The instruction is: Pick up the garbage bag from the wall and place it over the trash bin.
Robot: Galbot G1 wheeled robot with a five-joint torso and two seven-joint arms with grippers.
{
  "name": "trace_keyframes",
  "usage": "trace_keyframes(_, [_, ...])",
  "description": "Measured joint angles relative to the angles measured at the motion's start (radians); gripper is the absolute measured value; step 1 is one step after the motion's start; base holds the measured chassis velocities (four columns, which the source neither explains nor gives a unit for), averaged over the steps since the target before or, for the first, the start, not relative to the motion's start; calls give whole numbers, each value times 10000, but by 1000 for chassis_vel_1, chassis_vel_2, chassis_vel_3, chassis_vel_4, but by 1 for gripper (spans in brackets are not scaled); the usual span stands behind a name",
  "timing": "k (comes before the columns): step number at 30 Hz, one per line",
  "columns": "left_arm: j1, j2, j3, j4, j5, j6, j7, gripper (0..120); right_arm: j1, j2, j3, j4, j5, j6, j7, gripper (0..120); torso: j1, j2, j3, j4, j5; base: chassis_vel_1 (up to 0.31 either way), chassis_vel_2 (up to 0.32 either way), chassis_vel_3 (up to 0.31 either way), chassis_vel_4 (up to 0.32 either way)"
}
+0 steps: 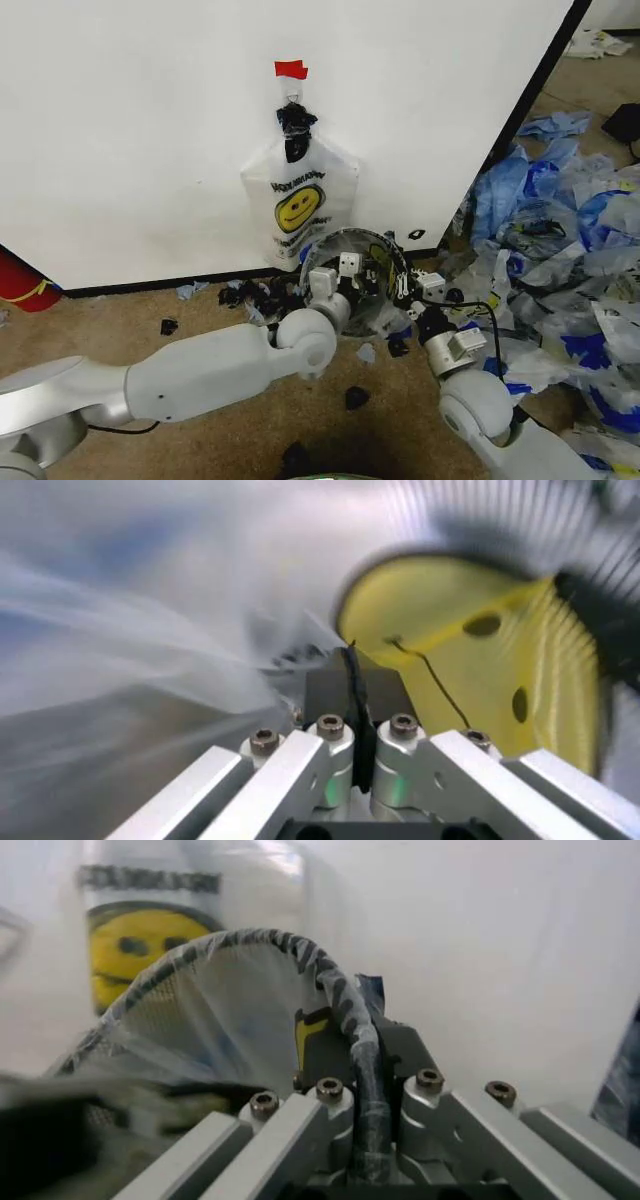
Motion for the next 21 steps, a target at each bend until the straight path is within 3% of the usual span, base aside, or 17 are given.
trace_keyframes(3, [122,635,-514,-777,-199,0,139,0,53,93,32,-13,764,-53,392,0,0,0,0,1,0,0,0,0,0])
trace_keyframes(11, [483,1305,-1576,-1762,-496,3,378,0,158,320,-59,-20,1746,-120,870,0,0,0,0,0,-1,0,0,0,0])
trace_keyframes(16, [1725,2637,-3952,-3218,-988,40,765,0,166,819,-256,190,3578,-270,1386,0,0,0,0,-2,-3,0,0,0,0])
trace_keyframes(19, [2248,3065,-4805,-3381,-1020,50,905,0,95,870,-272,378,4191,-415,1507,0,-1,1,-1,2,-2,0,0,0,0])
trace_keyframes(21, [2820,3694,-5577,-3389,-856,6,1129,0,42,847,-343,664,5169,-753,1704,0,0,0,0,6,-2,0,0,0,0])
